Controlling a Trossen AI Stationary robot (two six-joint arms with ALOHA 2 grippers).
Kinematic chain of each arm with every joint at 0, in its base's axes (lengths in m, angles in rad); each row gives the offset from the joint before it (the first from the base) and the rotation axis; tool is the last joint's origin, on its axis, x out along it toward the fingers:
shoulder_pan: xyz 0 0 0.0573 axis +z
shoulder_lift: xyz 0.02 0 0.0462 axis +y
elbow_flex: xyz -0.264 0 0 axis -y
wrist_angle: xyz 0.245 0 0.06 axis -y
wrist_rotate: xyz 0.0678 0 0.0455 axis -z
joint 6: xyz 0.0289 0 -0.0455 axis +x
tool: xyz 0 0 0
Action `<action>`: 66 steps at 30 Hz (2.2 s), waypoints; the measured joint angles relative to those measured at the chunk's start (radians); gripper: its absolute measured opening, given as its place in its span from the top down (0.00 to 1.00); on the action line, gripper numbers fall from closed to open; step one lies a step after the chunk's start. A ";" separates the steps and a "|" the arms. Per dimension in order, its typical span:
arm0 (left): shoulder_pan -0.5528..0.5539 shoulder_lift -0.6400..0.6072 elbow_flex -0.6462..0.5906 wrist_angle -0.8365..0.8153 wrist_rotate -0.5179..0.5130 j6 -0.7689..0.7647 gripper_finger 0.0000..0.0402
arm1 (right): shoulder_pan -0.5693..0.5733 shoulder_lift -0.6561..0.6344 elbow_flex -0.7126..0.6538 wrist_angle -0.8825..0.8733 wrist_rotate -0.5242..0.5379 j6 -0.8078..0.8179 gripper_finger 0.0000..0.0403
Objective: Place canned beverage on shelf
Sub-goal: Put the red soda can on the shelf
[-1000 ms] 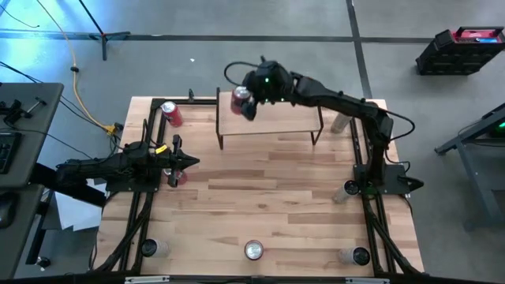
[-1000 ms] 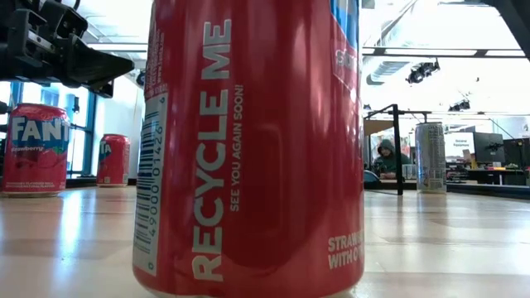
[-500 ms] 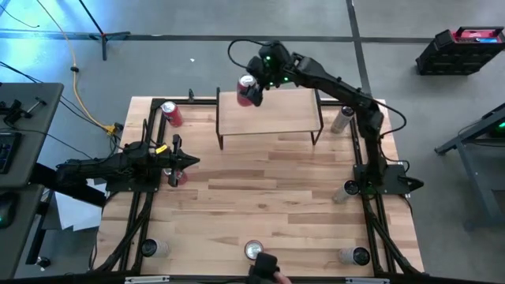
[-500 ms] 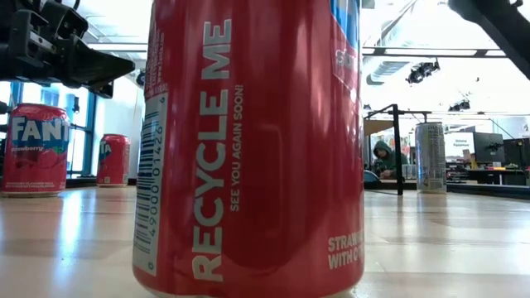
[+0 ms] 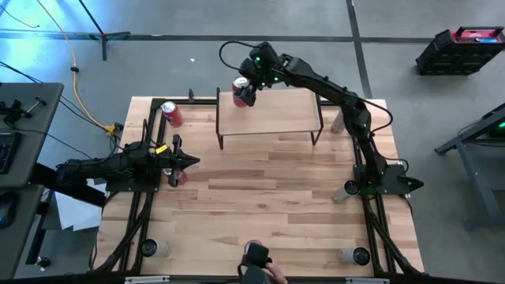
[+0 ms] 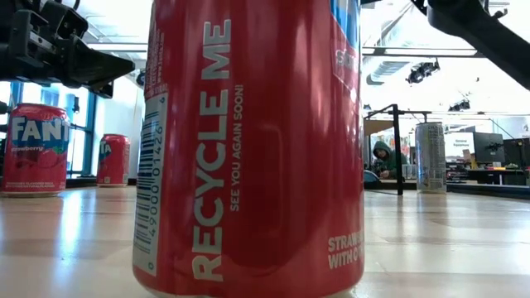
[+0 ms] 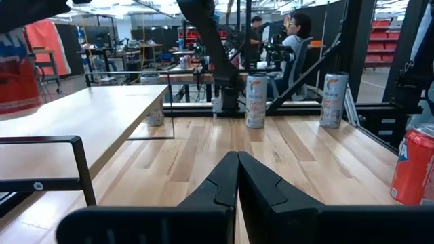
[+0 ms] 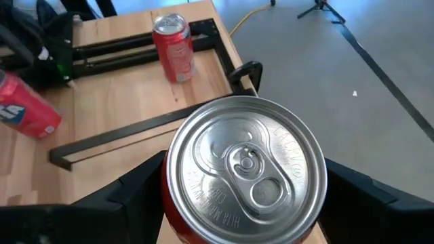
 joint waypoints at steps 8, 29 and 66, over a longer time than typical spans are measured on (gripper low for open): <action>0.000 0.000 0.000 0.000 0.000 0.000 0.99 | 0.001 0.000 0.000 -0.025 0.005 -0.026 0.28; 0.000 0.000 0.000 0.000 0.000 0.000 0.99 | -0.048 -0.035 0.032 -0.217 0.064 -0.082 0.28; 0.000 0.000 0.000 0.000 0.000 0.000 0.99 | -0.159 -0.075 0.020 -0.328 -0.243 -0.230 0.28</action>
